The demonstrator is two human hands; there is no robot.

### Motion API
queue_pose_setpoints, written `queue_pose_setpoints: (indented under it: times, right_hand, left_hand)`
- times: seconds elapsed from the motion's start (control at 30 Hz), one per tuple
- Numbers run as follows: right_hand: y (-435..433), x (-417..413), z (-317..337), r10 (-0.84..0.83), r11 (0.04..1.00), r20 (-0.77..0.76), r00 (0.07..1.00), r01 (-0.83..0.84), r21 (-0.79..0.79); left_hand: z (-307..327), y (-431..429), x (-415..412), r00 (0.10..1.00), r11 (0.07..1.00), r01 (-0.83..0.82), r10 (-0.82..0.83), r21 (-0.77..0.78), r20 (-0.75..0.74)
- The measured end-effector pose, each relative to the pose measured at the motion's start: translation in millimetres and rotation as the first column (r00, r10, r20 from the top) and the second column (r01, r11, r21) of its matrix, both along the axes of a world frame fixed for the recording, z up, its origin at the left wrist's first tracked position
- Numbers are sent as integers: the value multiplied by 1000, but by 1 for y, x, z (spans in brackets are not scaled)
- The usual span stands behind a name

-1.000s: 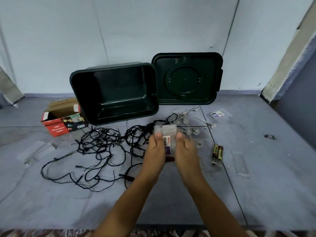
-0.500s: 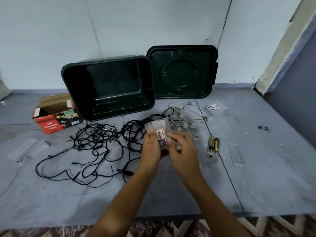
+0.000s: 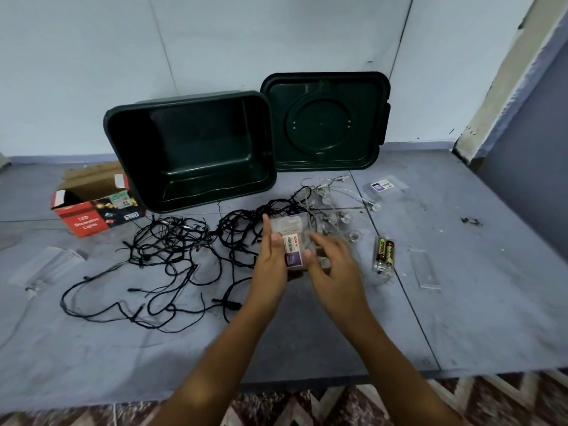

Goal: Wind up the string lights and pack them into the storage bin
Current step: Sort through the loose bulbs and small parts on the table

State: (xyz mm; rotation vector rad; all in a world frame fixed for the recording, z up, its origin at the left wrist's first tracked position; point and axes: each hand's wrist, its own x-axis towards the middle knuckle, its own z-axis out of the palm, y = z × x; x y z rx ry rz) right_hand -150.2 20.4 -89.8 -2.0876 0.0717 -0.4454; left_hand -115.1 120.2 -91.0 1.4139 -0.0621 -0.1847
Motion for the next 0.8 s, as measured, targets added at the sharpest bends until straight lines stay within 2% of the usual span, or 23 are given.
queue_pose_setpoints:
  times: [0.23, 0.37, 0.43, 0.5, 0.57, 0.63, 0.7, 0.73, 0.8]
  right_hand:
    - [2, 0, -2, 17, 998, -38, 999, -15, 61]
    - [-1, -1, -3, 42, 999, -33, 999, -42, 2]
    - [-9, -1, 0, 67, 994, 4, 998, -66, -87]
    - [-21, -2, 3, 140, 954, 53, 989, -121, -273]
    - [-32, -5, 3, 242, 844, 50, 969, -185, -503]
    - [-36, -12, -1, 341, 688, -15, 940, -261, -677]
    - [-37, -18, -8, 399, 589, -47, 916, -295, -753]
    - [-37, -21, -11, 407, 579, -44, 912, -295, -760]
    - [-37, -24, -14, 368, 626, 15, 930, -235, -743]
  left_hand:
    - [-7, -1, -3, 999, 996, 40, -40, -81, 0]
    - [-8, 3, -4, 998, 999, 49, -50, -22, -44]
    - [-4, 10, -4, 998, 997, 51, -48, 55, -47]
    - [0, 22, -2, 998, 991, 18, -10, 136, -55]
    - [1, 36, 0, 1000, 966, 14, -8, 259, -26]
    - [4, 44, -2, 996, 929, 89, -95, 360, -2]
    - [4, 44, -7, 983, 884, 178, -184, 432, -28]
    - [2, 43, -10, 981, 876, 185, -192, 445, -29]
    - [-3, 42, -12, 988, 889, 141, -152, 437, -8]
